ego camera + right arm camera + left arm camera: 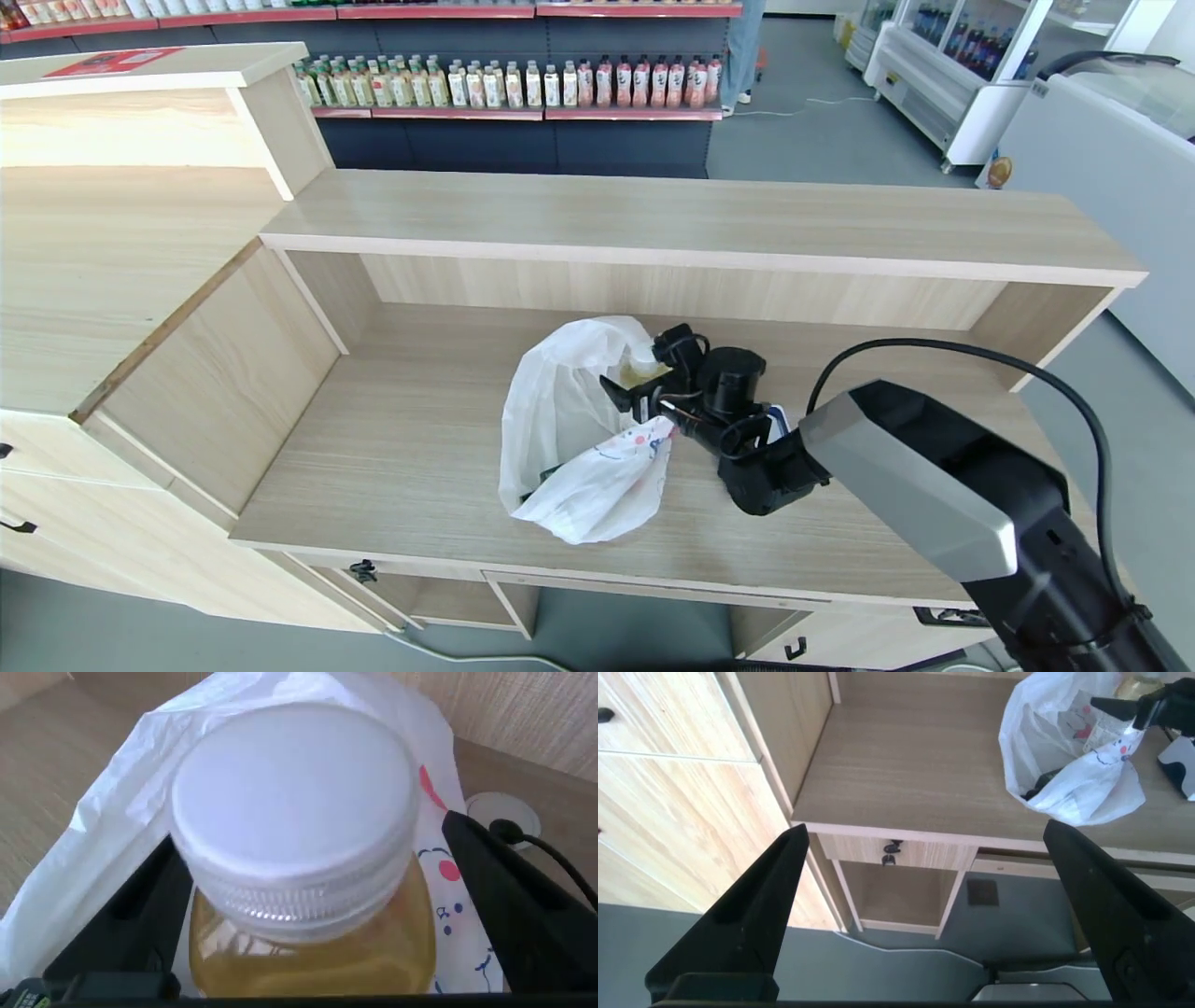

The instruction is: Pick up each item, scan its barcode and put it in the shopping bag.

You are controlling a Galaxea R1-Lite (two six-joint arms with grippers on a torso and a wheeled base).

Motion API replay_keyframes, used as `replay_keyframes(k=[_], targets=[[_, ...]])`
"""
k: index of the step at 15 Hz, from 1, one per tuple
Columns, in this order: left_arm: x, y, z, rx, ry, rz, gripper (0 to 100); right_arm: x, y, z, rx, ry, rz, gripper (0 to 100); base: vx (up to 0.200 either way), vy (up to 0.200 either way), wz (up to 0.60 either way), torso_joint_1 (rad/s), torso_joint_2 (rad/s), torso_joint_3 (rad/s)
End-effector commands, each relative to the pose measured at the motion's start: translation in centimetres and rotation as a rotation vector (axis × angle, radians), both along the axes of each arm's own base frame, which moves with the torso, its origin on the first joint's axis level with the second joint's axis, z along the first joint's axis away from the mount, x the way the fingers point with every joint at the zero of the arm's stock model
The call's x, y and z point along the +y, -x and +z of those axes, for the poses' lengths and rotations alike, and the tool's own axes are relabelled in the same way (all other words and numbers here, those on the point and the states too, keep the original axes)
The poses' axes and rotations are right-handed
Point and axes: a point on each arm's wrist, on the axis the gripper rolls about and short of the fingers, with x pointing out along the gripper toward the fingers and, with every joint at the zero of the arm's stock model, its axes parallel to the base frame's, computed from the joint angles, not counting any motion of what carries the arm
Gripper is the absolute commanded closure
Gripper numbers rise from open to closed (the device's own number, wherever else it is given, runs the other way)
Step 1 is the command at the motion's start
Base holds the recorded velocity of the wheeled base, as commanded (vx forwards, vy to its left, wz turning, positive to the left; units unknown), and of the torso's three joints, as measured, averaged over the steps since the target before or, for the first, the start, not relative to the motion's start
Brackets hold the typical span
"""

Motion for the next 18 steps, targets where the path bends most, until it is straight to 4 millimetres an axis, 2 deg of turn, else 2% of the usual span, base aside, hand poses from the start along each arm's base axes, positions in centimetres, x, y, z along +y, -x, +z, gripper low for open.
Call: replay_keyframes(k=[1,3,5,6,8,10,12,15,17,18], targets=[[0.0,0.0,0.0,0.000,0.000,0.000,0,-0.5,0.8,5.0,-0.015,-0.064,0.003,0,0.000,0.000,0.00,0.000,0.00,0.000],[0.0,0.0,0.0,0.000,0.002,0.000,0,-1.2,1.2,7.4,-0.037,-0.080,-0.005,0,0.000,0.000,0.00,0.000,0.00,0.000],[0.0,0.0,0.0,0.000,0.002,0.000,0,-2.4,2.3,9.6,-0.044,-0.088,-0.014,0,0.000,0.000,0.00,0.000,0.00,0.000],[0.0,0.0,0.0,0.000,0.002,0.000,0,-2.8,2.8,10.2,-0.043,-0.087,-0.017,0,0.000,0.000,0.00,0.000,0.00,0.000],[0.0,0.0,0.0,0.000,0.002,0.000,0,-5.0,6.1,12.6,-0.022,-0.082,-0.034,0,0.000,0.000,0.00,0.000,0.00,0.000],[0.0,0.0,0.0,0.000,0.002,0.000,0,-7.8,9.6,14.0,0.010,-0.066,-0.063,0,0.000,0.000,0.00,0.000,0.00,0.000],[0.0,0.0,0.0,0.000,0.002,0.000,0,-10.6,14.0,15.0,0.041,-0.049,-0.108,0,0.000,0.000,0.00,0.000,0.00,0.000],[0.0,0.0,0.0,0.000,0.002,0.000,0,-14.3,20.9,15.8,0.074,-0.034,-0.295,0,0.000,0.000,0.00,0.000,0.00,0.000],[0.0,0.0,0.0,0.000,0.002,0.000,0,-17.1,26.7,14.6,0.131,0.001,-0.371,0,0.000,0.000,0.00,0.000,0.00,0.000],[0.0,0.0,0.0,0.000,0.002,0.000,0,-18.3,29.4,13.2,0.165,0.022,-0.404,0,0.000,0.000,0.00,0.000,0.00,0.000]])
